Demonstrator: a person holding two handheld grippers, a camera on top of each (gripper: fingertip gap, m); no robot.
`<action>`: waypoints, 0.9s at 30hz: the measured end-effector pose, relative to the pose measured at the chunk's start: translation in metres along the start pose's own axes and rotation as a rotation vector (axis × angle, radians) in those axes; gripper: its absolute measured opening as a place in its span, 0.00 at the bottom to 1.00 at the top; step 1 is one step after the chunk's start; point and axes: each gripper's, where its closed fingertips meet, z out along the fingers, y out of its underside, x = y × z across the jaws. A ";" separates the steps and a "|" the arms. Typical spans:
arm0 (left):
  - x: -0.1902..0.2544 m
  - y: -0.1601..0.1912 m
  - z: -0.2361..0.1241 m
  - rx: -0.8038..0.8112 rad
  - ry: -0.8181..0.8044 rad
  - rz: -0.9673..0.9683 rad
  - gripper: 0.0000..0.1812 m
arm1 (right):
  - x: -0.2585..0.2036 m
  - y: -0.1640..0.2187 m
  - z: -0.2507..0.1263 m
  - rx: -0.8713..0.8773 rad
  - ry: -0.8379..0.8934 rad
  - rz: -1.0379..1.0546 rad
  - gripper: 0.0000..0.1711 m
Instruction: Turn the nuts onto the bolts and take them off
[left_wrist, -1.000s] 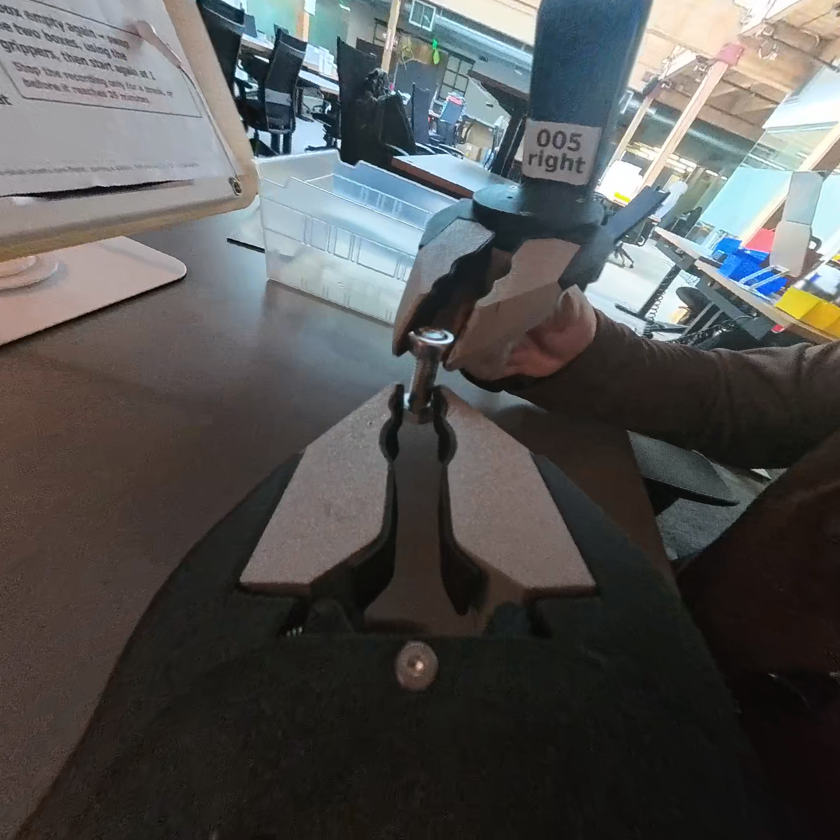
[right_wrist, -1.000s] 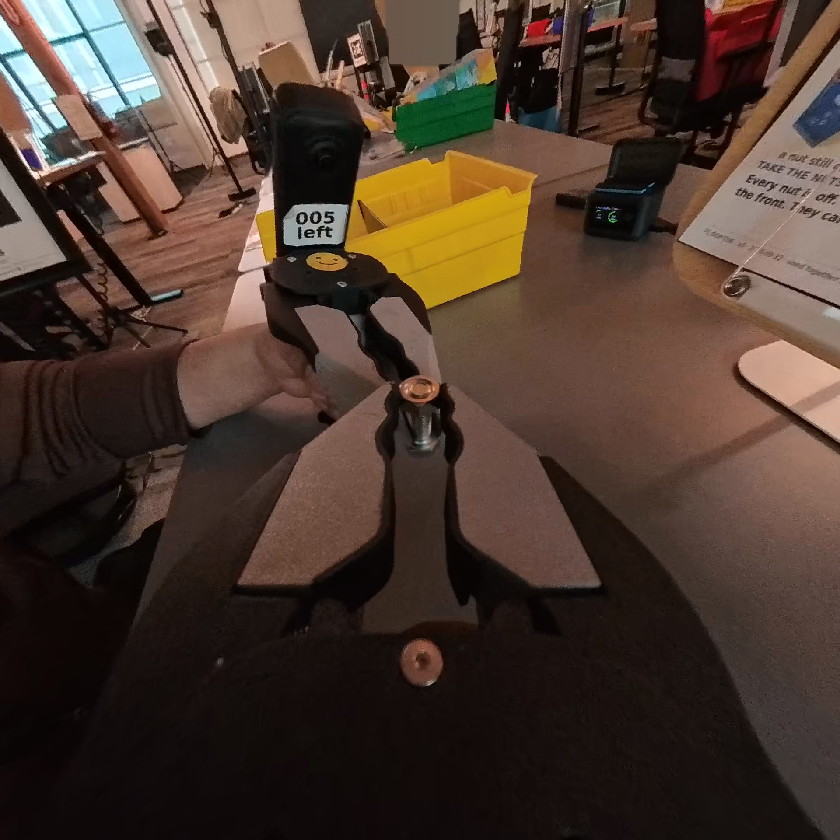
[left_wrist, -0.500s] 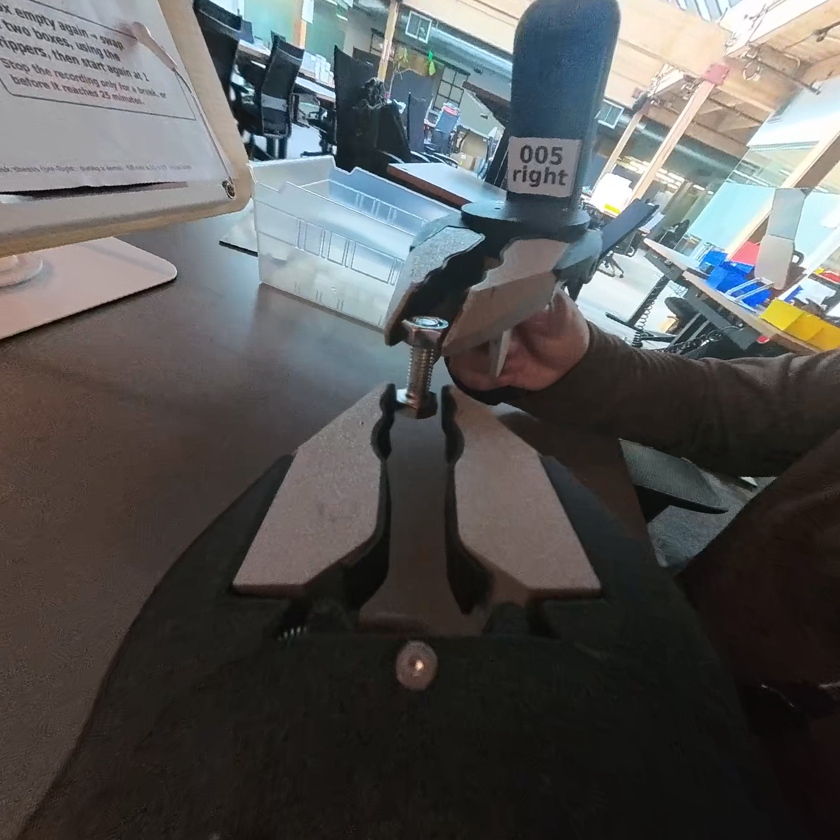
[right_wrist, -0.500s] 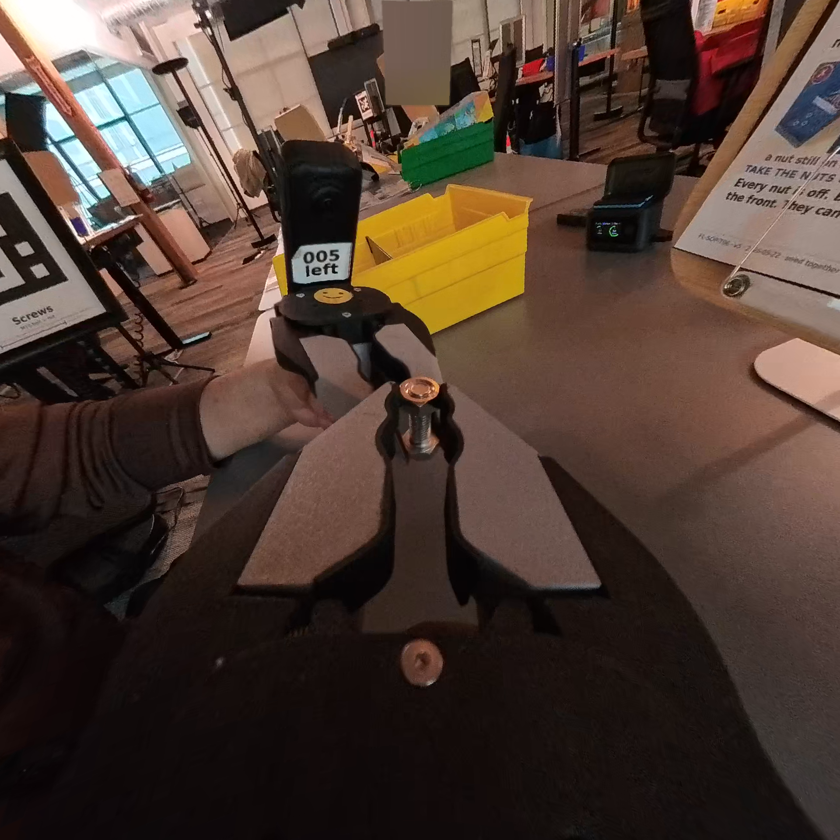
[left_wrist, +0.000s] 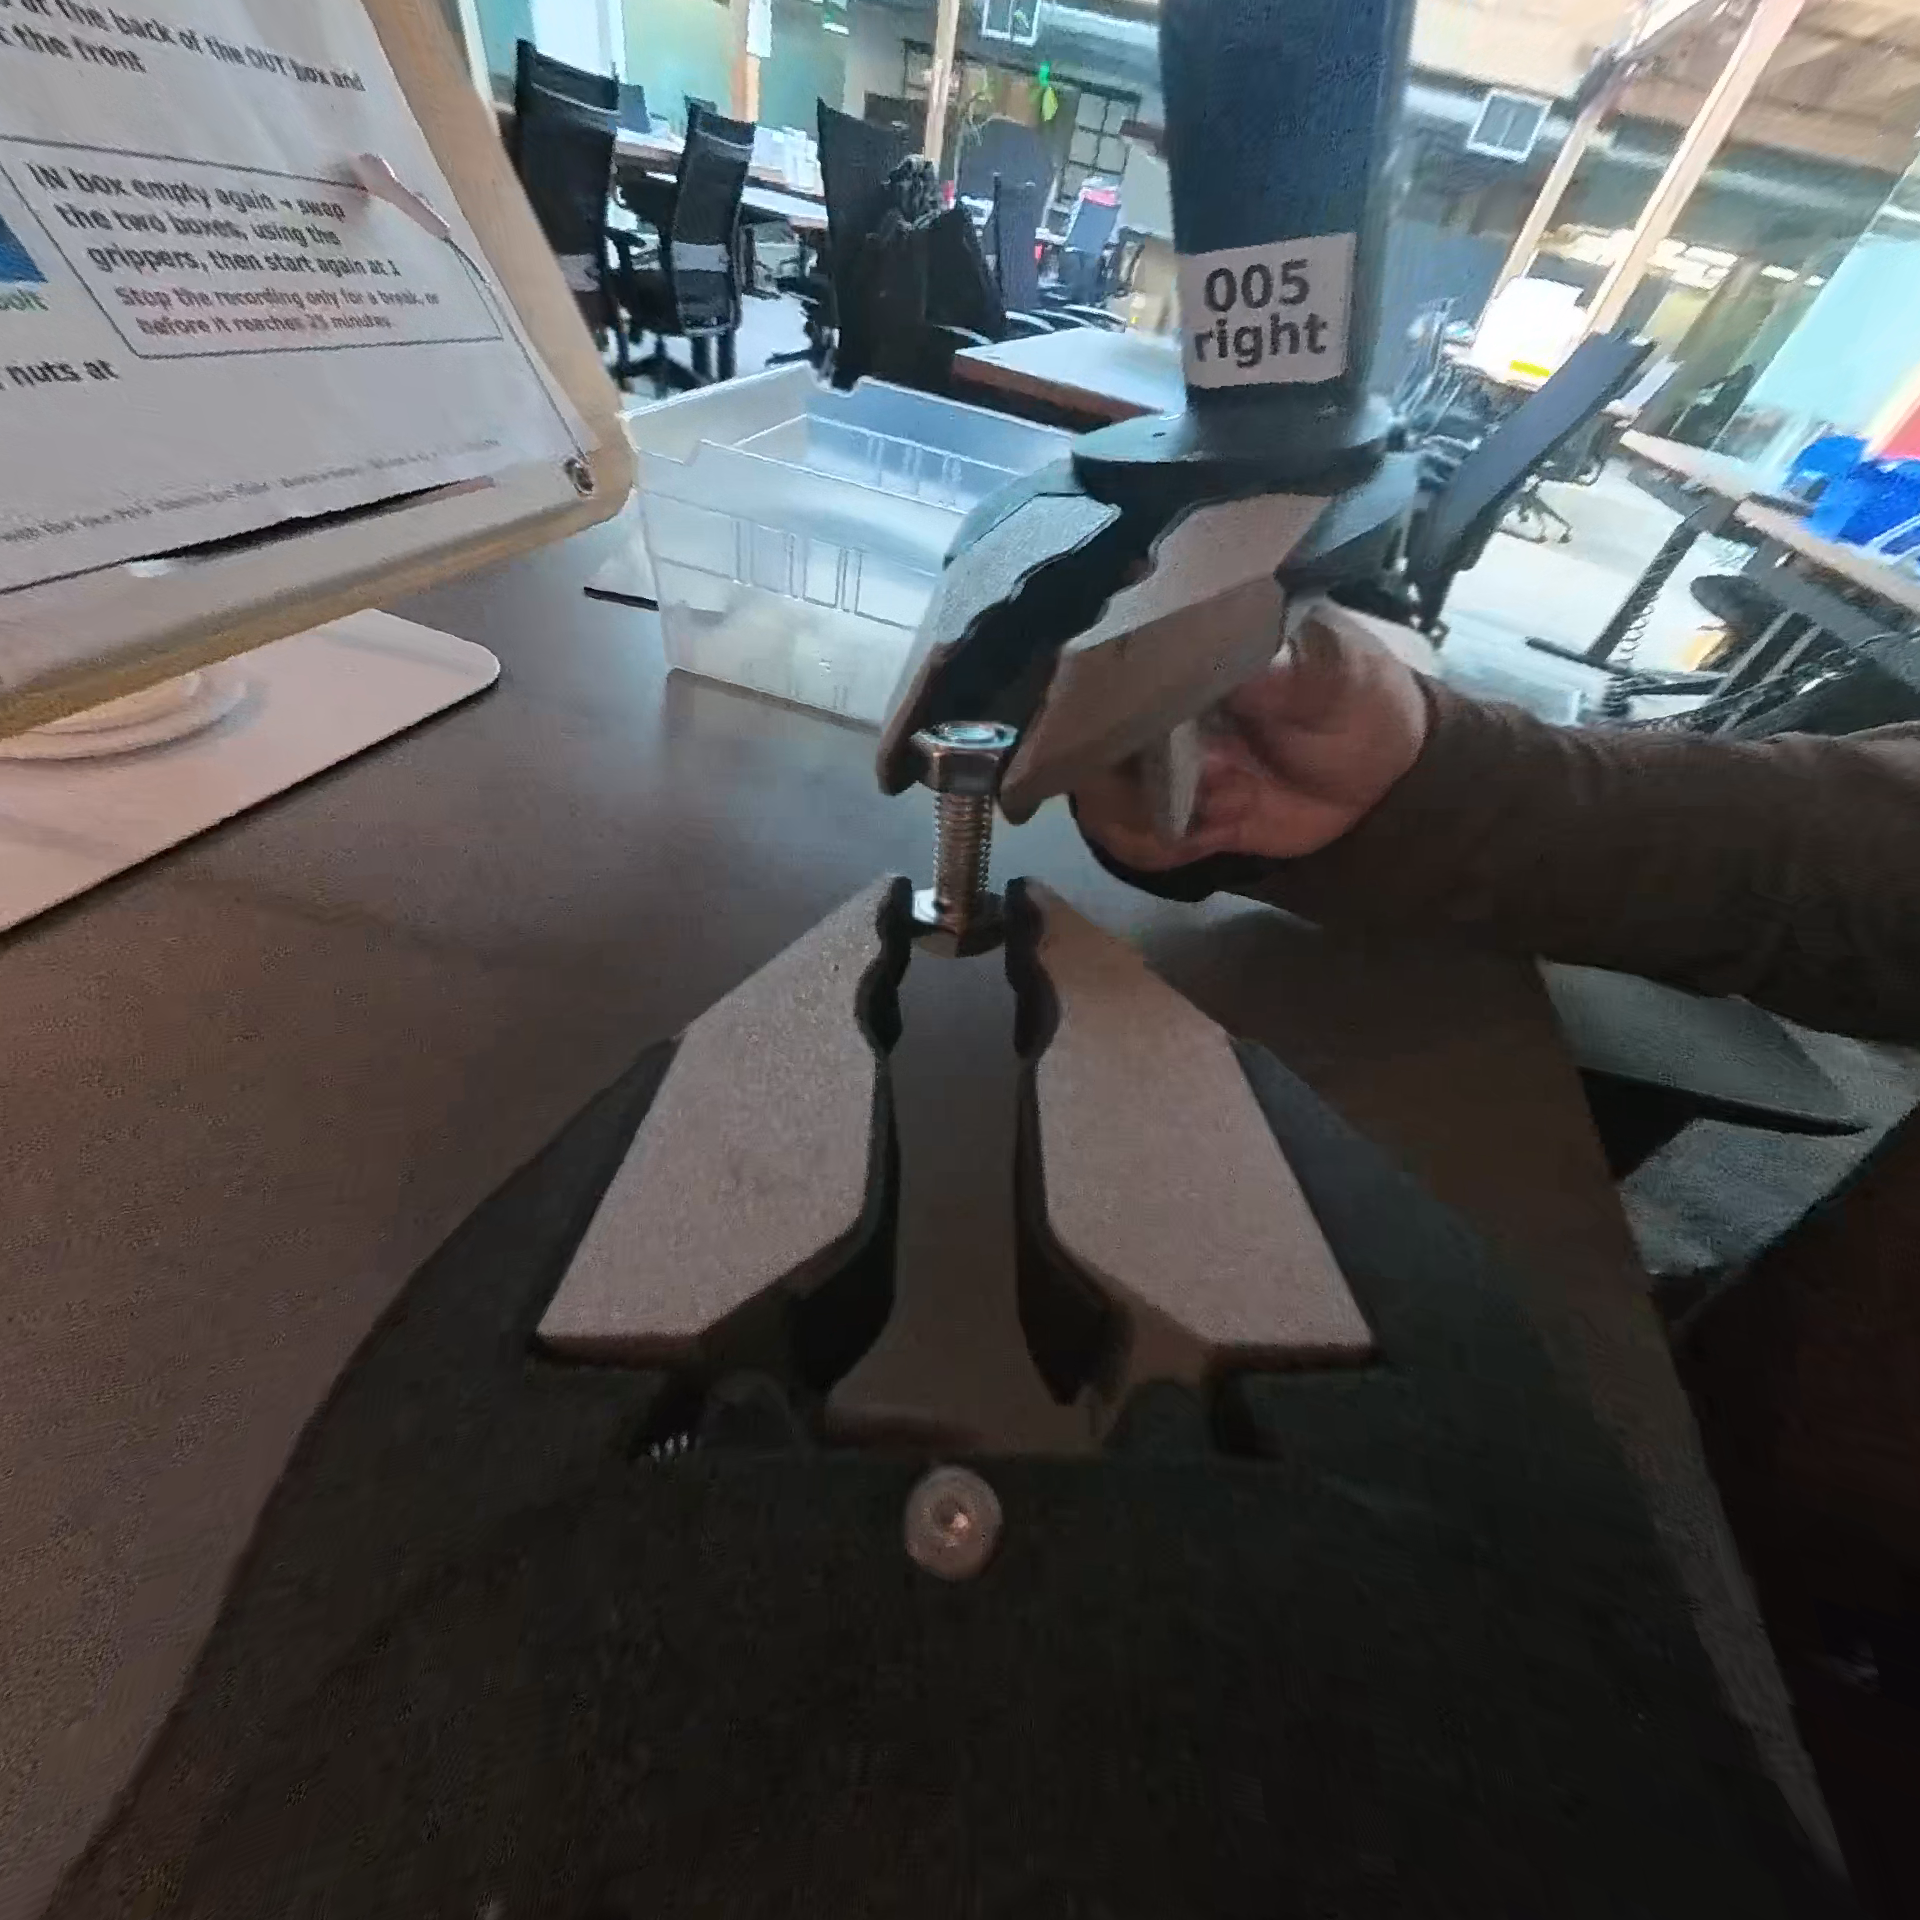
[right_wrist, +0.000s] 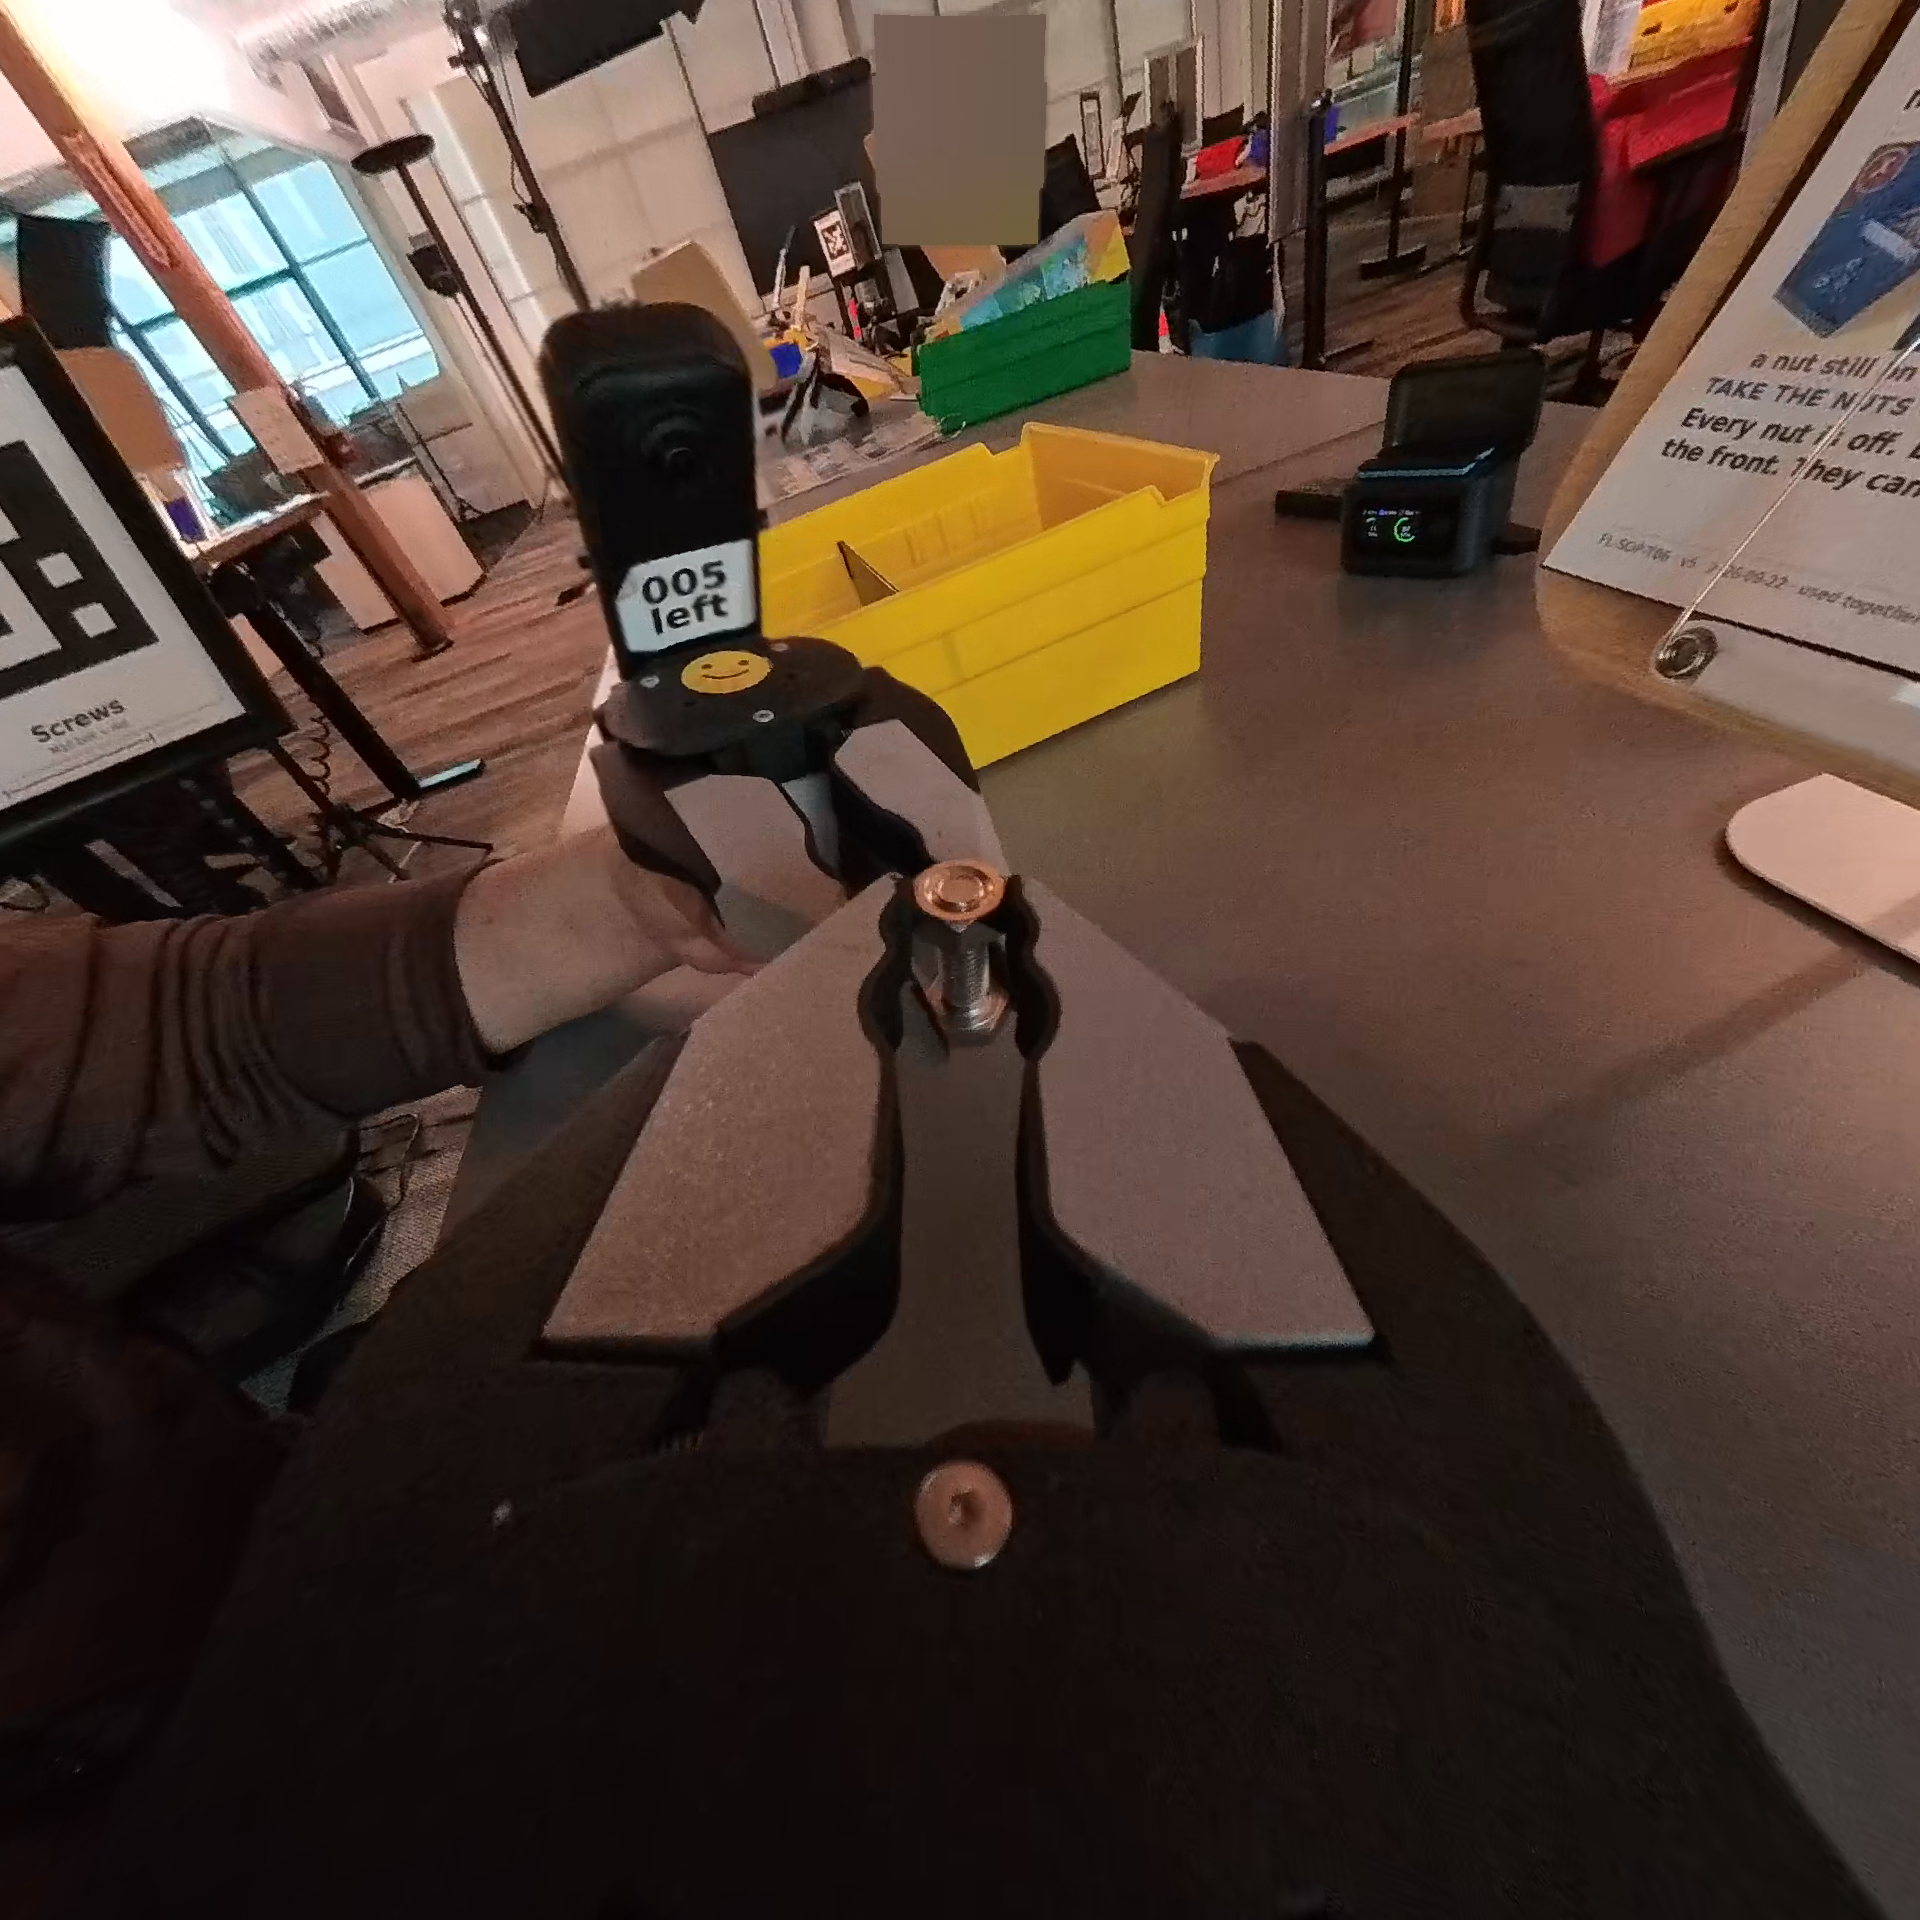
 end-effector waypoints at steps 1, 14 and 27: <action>0.000 0.000 0.000 -0.002 -0.002 0.000 0.09 | 0.000 0.000 0.000 0.000 -0.002 0.007 0.09; -0.014 -0.003 -0.006 0.023 -0.054 -0.031 0.09 | 0.003 -0.006 -0.005 0.033 -0.017 0.041 0.25; -0.018 -0.012 -0.012 0.074 -0.060 -0.065 0.09 | -0.002 -0.006 -0.004 0.038 -0.043 0.038 0.28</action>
